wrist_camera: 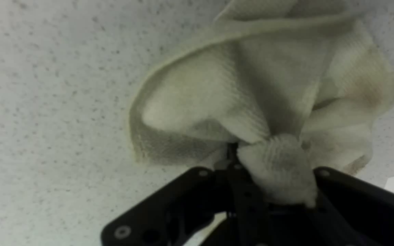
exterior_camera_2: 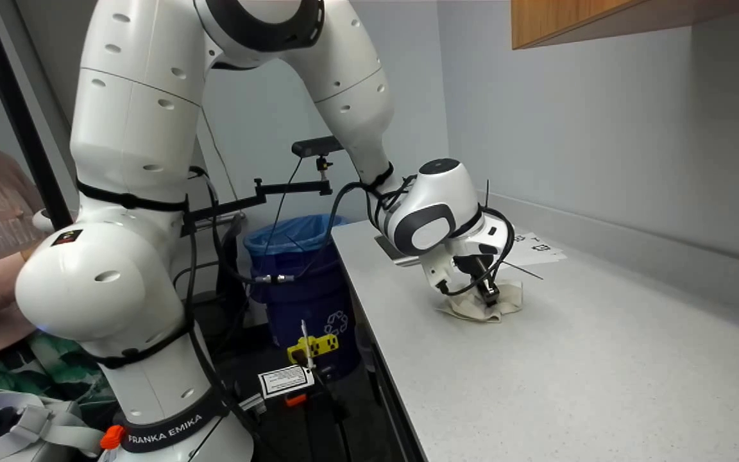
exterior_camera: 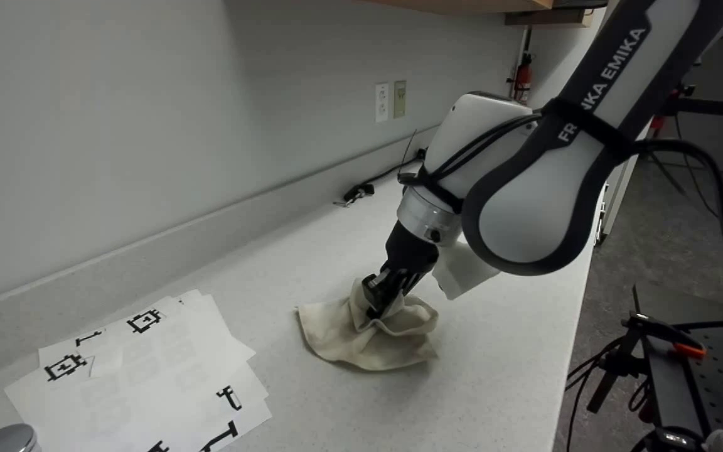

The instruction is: Use the towel to wipe the countertop

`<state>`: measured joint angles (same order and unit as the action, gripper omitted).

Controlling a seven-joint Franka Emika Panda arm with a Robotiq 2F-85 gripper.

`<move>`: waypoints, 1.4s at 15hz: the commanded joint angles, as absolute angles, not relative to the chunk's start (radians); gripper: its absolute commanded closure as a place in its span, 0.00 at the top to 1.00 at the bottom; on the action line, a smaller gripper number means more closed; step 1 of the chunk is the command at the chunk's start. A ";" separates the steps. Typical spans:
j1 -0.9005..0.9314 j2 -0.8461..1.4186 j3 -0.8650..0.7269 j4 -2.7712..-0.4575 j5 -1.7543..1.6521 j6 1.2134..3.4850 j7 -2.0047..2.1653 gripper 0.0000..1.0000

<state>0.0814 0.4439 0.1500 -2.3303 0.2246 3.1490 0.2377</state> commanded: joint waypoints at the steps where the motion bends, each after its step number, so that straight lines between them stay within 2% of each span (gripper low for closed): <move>1: 0.025 0.362 0.162 -2.400 0.227 3.028 0.205 0.03; 7: -0.016 0.252 0.152 -2.460 0.257 2.924 0.184 0.03; 14: 0.016 0.154 0.097 -2.503 0.218 2.932 0.203 0.03; 15: 0.019 0.147 0.094 -2.506 0.213 2.930 0.206 0.18; 16: 0.022 0.138 0.092 -2.508 0.210 2.928 0.206 0.38; 18: 0.029 0.119 0.093 -2.517 0.205 2.922 0.209 0.51; 21: 0.039 0.099 0.093 -2.529 0.197 2.918 0.212 0.75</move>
<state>0.0134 0.1583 0.1126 -2.4959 0.2178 2.9524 0.2123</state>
